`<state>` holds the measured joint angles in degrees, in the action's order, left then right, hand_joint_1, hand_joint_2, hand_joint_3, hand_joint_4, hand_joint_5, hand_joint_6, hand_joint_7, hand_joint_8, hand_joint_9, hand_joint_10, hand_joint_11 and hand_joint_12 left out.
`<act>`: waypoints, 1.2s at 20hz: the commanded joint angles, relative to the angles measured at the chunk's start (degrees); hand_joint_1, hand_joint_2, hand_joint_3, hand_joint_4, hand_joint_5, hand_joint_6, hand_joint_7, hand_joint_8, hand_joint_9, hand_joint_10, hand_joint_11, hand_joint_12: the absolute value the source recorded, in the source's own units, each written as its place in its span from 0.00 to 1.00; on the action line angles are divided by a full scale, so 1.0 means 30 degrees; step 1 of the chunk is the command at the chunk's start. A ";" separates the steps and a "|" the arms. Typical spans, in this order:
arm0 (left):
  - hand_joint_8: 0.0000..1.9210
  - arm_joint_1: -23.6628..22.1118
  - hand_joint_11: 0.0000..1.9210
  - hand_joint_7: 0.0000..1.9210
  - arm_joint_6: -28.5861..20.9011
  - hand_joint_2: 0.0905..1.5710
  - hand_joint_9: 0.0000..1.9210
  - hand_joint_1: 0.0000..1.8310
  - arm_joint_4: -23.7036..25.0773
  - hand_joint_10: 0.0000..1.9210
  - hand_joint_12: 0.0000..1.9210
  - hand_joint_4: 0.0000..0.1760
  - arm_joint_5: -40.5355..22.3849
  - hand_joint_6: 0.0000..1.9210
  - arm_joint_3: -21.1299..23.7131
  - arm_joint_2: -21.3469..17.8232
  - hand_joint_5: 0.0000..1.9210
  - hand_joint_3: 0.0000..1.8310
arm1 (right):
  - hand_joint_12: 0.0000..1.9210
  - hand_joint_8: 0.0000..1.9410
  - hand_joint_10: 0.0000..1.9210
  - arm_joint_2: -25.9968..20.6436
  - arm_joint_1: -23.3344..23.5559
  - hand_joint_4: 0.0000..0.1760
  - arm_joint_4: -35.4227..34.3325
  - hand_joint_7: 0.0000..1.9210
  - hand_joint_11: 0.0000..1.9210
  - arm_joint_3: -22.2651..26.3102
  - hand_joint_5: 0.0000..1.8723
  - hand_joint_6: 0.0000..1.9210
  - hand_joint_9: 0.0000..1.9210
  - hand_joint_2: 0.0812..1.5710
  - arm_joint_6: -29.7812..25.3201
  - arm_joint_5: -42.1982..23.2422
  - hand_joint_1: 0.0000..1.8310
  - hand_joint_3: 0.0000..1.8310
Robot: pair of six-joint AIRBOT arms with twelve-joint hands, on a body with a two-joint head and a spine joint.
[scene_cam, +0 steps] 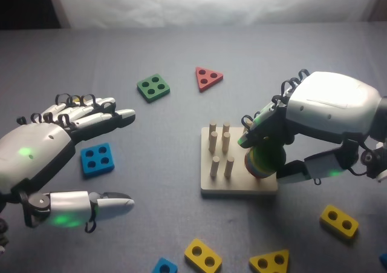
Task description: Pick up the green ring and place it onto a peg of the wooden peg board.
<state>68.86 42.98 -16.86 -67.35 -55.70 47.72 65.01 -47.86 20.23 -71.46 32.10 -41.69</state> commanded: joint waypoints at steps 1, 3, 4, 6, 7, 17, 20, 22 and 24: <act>0.00 -0.0159 0.00 0.09 -0.0173 0.54 0.08 0.40 0.0340 0.00 0.24 0.56 -0.2439 0.00 -0.0017 0.0127 0.19 0.00 | 0.69 0.61 0.54 0.0191 0.0219 0.00 -0.0074 0.53 0.52 -0.0017 0.70 0.06 0.57 0.66 0.0132 -0.1204 0.70 0.00; 0.00 -0.0148 0.00 0.09 -0.0175 0.54 0.08 0.38 0.0327 0.00 0.26 0.61 -0.2465 0.00 0.0002 0.0127 0.19 0.00 | 0.85 0.51 0.73 0.0187 0.0219 0.00 -0.0032 0.41 0.49 0.0048 0.47 0.13 0.47 0.63 0.0134 -0.1263 0.61 0.00; 0.00 -0.0142 0.00 0.09 -0.0175 0.54 0.08 0.37 0.0323 0.00 0.26 0.67 -0.2473 0.00 0.0004 0.0127 0.19 0.00 | 0.91 0.49 0.80 0.0181 0.0219 0.00 -0.0041 0.35 0.45 0.0068 0.45 0.05 0.40 0.62 0.0134 -0.1341 0.58 0.00; 0.00 -0.0129 0.00 0.09 -0.0175 0.54 0.08 0.38 0.0294 0.00 0.25 0.65 -0.2530 0.00 0.0013 0.0129 0.19 0.00 | 0.59 0.18 0.33 0.0168 0.0219 0.00 -0.0064 0.30 0.27 0.0102 0.38 0.01 0.31 0.61 0.0134 -0.1483 0.54 0.00; 0.00 -0.0115 0.00 0.10 -0.0177 0.54 0.08 0.38 0.0273 0.00 0.26 0.58 -0.2549 0.00 0.0013 0.0135 0.19 0.00 | 0.48 0.07 0.15 0.0157 0.0219 0.12 -0.0098 0.28 0.19 0.0125 0.34 0.00 0.30 0.61 0.0134 -0.1584 0.53 0.00; 0.00 0.0018 0.00 0.13 -0.0500 0.53 0.11 0.41 0.0054 0.00 0.33 0.40 -0.3327 0.00 0.0080 0.0125 0.23 0.00 | 0.50 0.00 0.00 -0.1553 -0.0131 0.36 -0.2312 0.18 0.00 0.1280 0.23 0.00 0.18 0.62 0.0149 -0.4867 0.49 0.00; 0.00 0.0127 0.00 0.14 -0.0996 0.55 0.10 0.42 -0.0162 0.00 0.29 0.17 -0.4818 0.00 0.0141 0.0024 0.24 0.00 | 0.32 0.00 0.00 -0.2626 -0.0916 0.25 -0.4050 0.19 0.00 0.1993 0.23 0.00 0.16 0.63 0.0621 -0.7327 0.47 0.00; 0.00 0.0267 0.00 0.15 -0.1588 0.56 0.12 0.44 -0.0198 0.00 0.37 0.04 -0.6035 0.00 0.0200 0.0041 0.26 0.00 | 0.31 0.00 0.00 -0.3272 -0.1598 0.14 -0.5417 0.20 0.01 0.2344 0.22 0.00 0.17 0.64 0.0831 -0.9357 0.47 0.00; 0.01 0.0297 0.00 0.19 -0.1867 0.56 0.16 0.46 -0.0195 0.01 0.46 0.00 -0.6908 0.00 0.0267 0.0020 0.29 0.00 | 0.23 0.00 0.00 -0.3587 -0.1926 0.09 -0.6191 0.22 0.05 0.2470 0.22 0.00 0.19 0.66 0.0957 -1.0633 0.45 0.00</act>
<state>70.28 37.45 -18.61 -80.25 -55.09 47.77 53.87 -54.37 1.48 -64.25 35.00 -66.06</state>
